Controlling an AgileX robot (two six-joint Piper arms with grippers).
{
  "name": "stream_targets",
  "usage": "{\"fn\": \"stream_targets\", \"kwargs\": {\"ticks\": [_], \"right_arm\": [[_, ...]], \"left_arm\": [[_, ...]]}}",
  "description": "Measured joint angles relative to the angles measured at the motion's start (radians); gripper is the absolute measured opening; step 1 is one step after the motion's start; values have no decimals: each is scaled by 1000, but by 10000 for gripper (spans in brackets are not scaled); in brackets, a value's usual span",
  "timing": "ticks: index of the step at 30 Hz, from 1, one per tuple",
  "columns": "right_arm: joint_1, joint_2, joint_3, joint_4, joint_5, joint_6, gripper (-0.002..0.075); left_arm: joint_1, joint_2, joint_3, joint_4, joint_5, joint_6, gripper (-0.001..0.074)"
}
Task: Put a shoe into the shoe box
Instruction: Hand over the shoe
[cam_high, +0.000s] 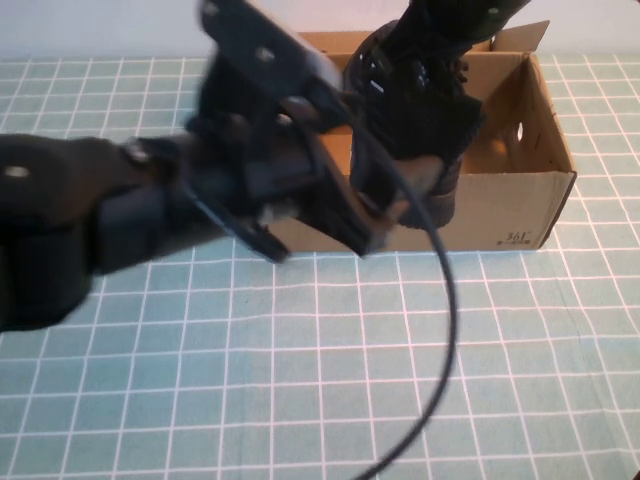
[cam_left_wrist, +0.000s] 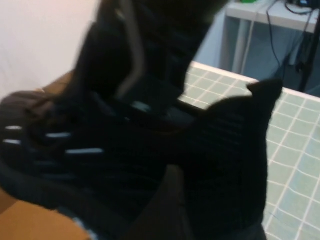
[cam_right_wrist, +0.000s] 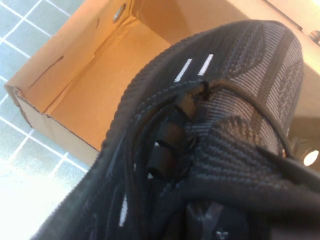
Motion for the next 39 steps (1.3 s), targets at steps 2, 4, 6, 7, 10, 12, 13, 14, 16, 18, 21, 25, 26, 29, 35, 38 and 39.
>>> {"fn": "stream_targets", "kwargs": {"ticks": [2, 4, 6, 7, 10, 12, 13, 14, 16, 18, 21, 25, 26, 29, 35, 38, 39], "right_arm": [[0, 0, 0, 0, 0, 2, -3], [0, 0, 0, 0, 0, 4, -3], [0, 0, 0, 4, 0, 8, -3], [0, 0, 0, 4, 0, 9, -3], [0, 0, 0, 9, 0, 11, -3], [0, 0, 0, 22, 0, 11, -3], [0, 0, 0, 27, 0, 11, -3], [0, 0, 0, 38, 0, 11, -3], [0, 0, 0, 54, 0, 11, -3], [0, 2, 0, 58, -2, 11, -3], [0, 2, 0, 58, -6, 11, -3], [0, 2, 0, 58, -8, 11, -3], [0, 2, 0, 58, -8, 11, -3], [0, 2, 0, 58, -8, 11, -3], [0, 2, 0, 58, -8, 11, -3], [0, 2, 0, 58, -8, 11, -3], [0, 2, 0, 58, -8, 11, -3]], "left_arm": [[-24, 24, -4, -14, -12, 14, 654], [-50, 47, -4, -23, -37, 20, 655], [-74, 61, -4, -26, -78, 32, 655], [-86, 66, -6, -28, -107, 37, 655], [-122, 86, -25, -35, -208, 47, 655], [-136, 103, -36, -39, -271, 51, 655], [-140, 113, -40, -41, -300, 52, 656], [-141, 119, -41, -41, -323, 53, 656], [-141, 140, -43, -46, -360, 55, 657], [-142, 156, -43, -49, -385, 55, 657], [-142, 174, -43, -53, -421, 56, 657], [-142, 182, -43, -53, -453, 56, 643], [-142, 184, -43, -53, -462, 56, 631], [-142, 184, -43, -53, -475, 57, 554], [-142, 186, -45, -49, -502, 75, 404], [-142, 186, -45, -49, -504, 93, 376], [-142, 186, -45, -47, -507, 97, 355]]}}
